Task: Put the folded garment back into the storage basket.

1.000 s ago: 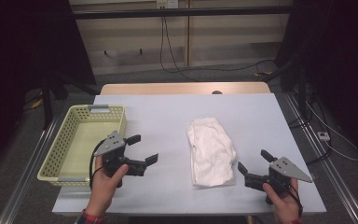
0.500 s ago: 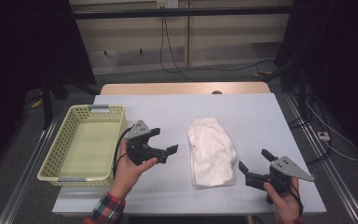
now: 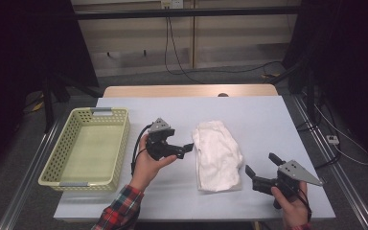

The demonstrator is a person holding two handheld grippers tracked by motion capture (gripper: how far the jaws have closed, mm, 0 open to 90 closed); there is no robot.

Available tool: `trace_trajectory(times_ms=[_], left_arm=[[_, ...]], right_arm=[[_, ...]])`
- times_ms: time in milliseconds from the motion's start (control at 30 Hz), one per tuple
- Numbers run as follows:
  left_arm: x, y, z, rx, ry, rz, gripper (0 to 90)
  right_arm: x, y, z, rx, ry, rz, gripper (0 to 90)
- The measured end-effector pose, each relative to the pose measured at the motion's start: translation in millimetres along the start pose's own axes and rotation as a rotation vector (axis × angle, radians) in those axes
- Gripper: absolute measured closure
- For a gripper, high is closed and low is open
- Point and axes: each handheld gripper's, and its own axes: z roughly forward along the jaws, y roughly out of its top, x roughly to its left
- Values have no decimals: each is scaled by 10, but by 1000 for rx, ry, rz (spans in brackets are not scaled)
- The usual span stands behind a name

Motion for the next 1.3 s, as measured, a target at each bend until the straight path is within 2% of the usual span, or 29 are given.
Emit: trace_trajectory(times_ms=[500, 667, 833, 933, 1000, 1200, 1300], left_arm=[[118, 32, 492, 76, 40, -15, 100], [156, 50, 668, 105, 60, -7, 124], [185, 52, 770, 118, 68, -5, 152], [194, 45, 838, 122, 77, -20, 174], [198, 31, 880, 131, 97, -27, 179], [189, -9, 988, 153, 110, -18, 202], [166, -35, 1052, 170, 103, -9, 214]], right_arm=[[-18, -17, 9, 10, -1, 5, 46], [-28, -22, 7, 11, -1, 11, 47], [-41, -27, 9, 12, -1, 11, 48], [-51, -27, 11, 12, -2, 10, 49], [-53, -27, 11, 11, -2, 11, 49], [-60, -29, 10, 12, -1, 12, 50], [-61, -29, 11, 13, -1, 12, 51]])
